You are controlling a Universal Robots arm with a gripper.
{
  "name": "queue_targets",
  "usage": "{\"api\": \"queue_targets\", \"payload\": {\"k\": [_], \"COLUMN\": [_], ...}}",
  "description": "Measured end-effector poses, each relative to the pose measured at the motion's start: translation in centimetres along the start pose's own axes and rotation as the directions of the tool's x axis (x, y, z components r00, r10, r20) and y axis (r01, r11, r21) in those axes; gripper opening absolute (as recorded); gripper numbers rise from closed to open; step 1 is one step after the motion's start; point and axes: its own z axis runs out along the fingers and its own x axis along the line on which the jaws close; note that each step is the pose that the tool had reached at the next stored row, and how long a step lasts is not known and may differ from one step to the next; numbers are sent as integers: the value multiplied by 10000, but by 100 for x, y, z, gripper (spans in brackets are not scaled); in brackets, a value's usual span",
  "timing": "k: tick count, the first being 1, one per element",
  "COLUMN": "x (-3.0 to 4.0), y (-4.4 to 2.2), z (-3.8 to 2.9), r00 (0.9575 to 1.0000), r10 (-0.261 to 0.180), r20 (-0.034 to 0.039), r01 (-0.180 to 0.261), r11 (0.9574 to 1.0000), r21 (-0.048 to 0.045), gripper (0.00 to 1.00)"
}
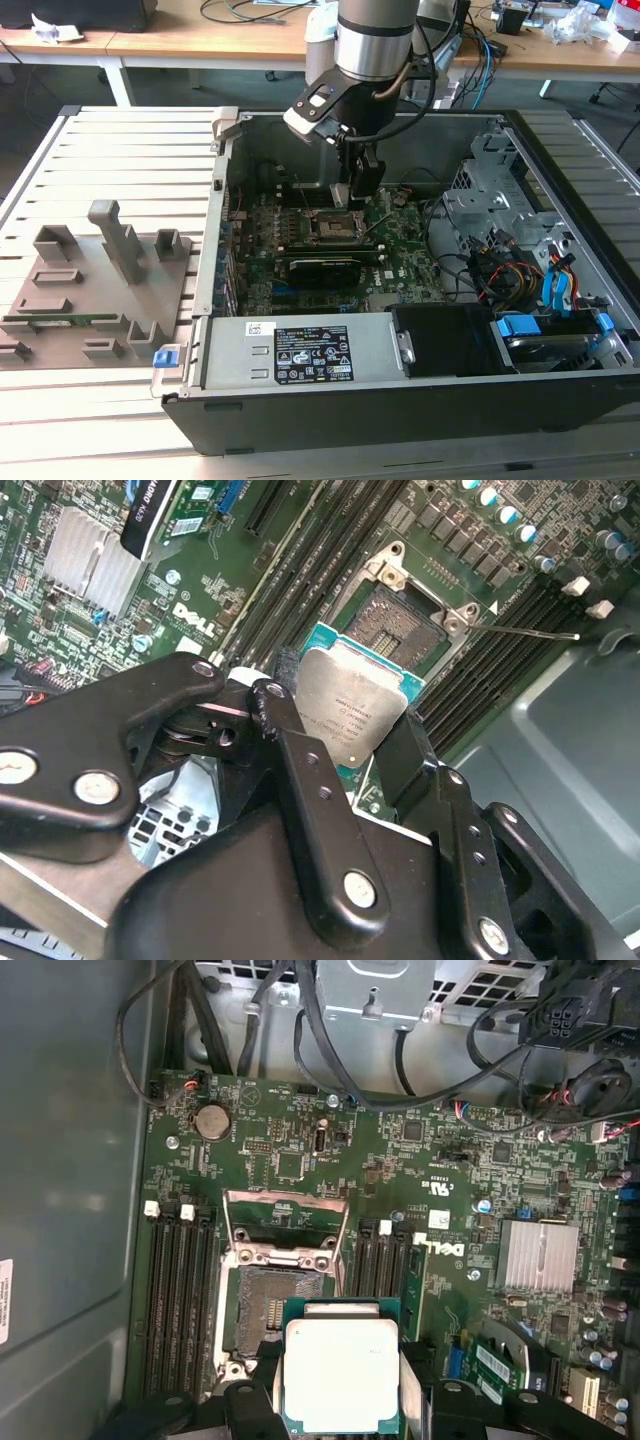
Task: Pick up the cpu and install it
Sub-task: 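Place the cpu into insertion slot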
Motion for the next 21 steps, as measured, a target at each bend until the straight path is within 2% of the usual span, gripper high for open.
{"api": "queue_targets", "payload": {"k": [13, 16, 17, 18, 21], "x": [7, 37, 70, 87, 95], "y": [1, 1, -6, -14, -20], "z": [111, 145, 158, 164, 234], "r00": [10000, 10000, 10000, 9999, 9999], "r10": [1, 0, 2, 1, 2], "r20": [1, 0, -29, -152, -166], "r01": [-1, 0, -2, -1, -2], "r11": [10000, 10000, 10000, 10000, 10000], "r21": [0, 0, -4, -14, -14], "gripper": [55, 55, 55, 55, 55]}}
